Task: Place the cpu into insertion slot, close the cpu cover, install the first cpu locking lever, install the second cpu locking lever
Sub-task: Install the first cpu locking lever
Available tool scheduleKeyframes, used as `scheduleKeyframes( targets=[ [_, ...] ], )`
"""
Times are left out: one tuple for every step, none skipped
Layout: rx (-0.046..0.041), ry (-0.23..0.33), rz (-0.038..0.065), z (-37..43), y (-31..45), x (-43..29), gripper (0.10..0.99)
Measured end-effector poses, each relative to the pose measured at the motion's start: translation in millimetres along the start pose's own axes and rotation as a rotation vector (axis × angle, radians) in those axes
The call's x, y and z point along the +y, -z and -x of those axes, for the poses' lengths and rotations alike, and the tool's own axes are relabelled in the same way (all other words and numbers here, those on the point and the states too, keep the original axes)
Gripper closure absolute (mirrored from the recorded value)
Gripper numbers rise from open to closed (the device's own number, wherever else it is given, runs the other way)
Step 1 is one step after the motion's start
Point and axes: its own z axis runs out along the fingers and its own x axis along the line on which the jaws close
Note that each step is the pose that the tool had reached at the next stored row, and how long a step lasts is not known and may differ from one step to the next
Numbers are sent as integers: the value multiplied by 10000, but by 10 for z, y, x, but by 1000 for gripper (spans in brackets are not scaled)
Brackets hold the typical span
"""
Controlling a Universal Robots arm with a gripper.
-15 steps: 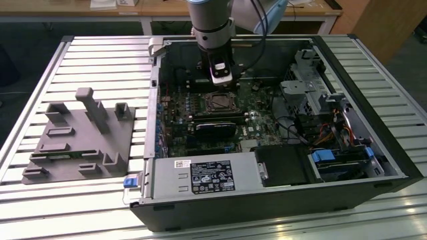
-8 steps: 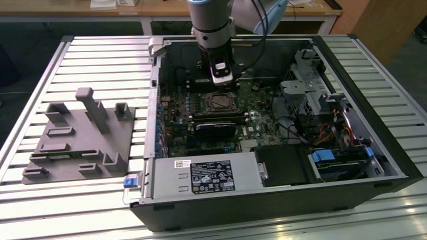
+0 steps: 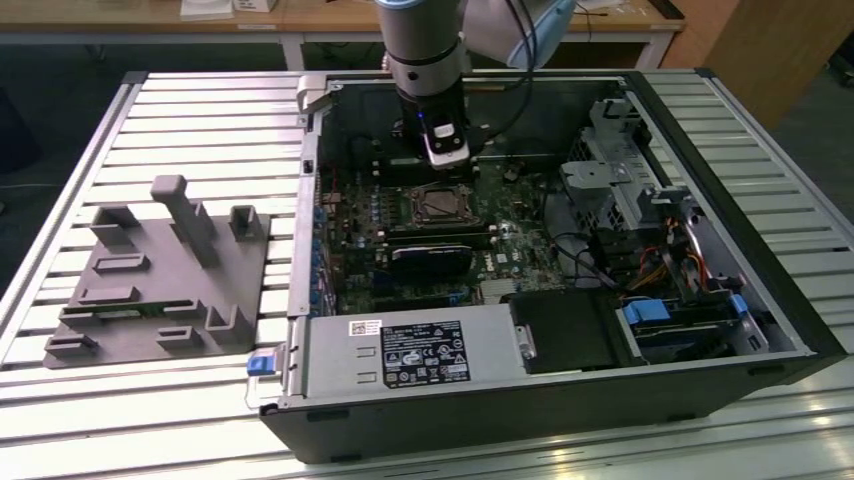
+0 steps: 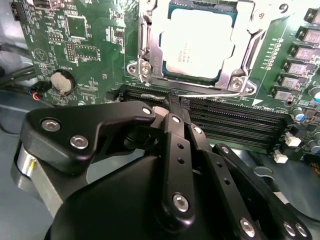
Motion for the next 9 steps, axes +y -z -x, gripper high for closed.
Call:
scheduleKeyframes(
  targets=[
    [-1, 9, -6, 0, -1, 0, 980],
    [-5, 12, -14, 0, -2, 0, 980],
    [-7, 13, -19, 0, -4, -1, 980],
    [-8, 14, -23, -1, -7, -3, 980],
    [-9, 13, -24, -1, -12, -5, 980],
    [-10, 13, -28, -1, -15, -7, 980],
    [-11, 15, -32, -1, -18, -10, 980],
    [-14, 17, -37, 0, -22, -13, 980],
    [-16, 18, -40, 1, -26, -16, 980]
  ],
)
